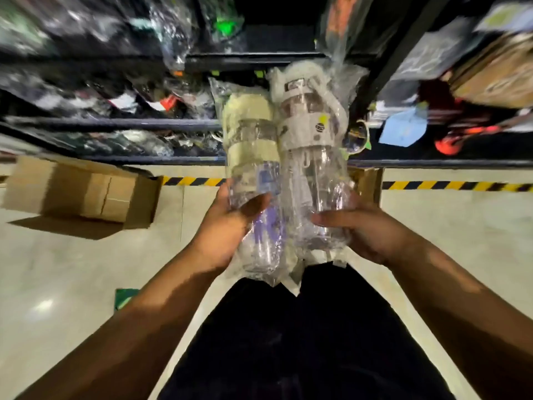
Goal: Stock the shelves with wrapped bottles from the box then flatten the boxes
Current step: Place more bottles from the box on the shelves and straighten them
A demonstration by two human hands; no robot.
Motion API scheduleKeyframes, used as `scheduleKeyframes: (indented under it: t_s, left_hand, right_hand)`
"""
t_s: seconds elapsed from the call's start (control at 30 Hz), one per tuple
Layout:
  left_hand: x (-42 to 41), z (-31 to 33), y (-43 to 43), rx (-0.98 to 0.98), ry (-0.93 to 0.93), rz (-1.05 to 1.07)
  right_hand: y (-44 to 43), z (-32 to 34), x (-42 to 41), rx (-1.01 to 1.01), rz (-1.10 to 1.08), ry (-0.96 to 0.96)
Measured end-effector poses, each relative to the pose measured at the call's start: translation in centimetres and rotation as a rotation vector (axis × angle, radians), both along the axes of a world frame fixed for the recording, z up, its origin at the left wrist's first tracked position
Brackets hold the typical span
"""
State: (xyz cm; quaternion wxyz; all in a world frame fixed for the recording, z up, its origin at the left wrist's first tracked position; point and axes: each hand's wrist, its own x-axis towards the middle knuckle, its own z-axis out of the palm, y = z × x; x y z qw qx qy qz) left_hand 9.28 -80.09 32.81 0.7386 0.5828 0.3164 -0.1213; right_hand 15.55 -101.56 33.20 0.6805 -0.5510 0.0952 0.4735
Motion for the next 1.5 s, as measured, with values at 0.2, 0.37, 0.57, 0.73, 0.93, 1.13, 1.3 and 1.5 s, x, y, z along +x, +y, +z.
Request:
scheduleKeyframes:
  t_s: [0.2,0.37,0.57,0.73,0.93,1.13,1.3,1.5]
  left_hand:
    - [-2.0,7.5,0.3,0.096,-0.132,0.128]
    - [-2.4,12.1,-1.5,0.206,-0.204,0.172]
    - [-2.0,13.8,-2.9,0.284,-0.241,0.175]
    - [-1.5,13.4,-1.4,0.289,-0.193,0.17]
    - [0.3,10.9,3.9,0.278,-0.128,0.126]
    - [3.1,9.5,12.5,0.193,-0.088,-0.001]
    - [4.8,7.7,17.8,0.035,-0.075,-0.036]
    - [7.1,7.2,18.9,0.15,-0.019,-0.115]
  right_hand:
    - [1.1,7.8,1.6,0.062,0.199,-0.204]
    - [-0.1,12.1,3.9,0.07,0.391,-0.31]
    - [-0.6,14.1,5.7,0.055,0.542,-0.323]
    - [1.5,12.6,5.9,0.013,0.508,-0.314]
    - [5.9,9.0,6.2,-0.047,0.36,-0.198]
    - [12.6,5.4,7.8,-0.125,-0.014,-0.183]
    - [17.2,3.7,10.0,-0.22,-0.235,-0.254]
    - [18.6,2.9,12.8,-0.246,-0.287,-0.286]
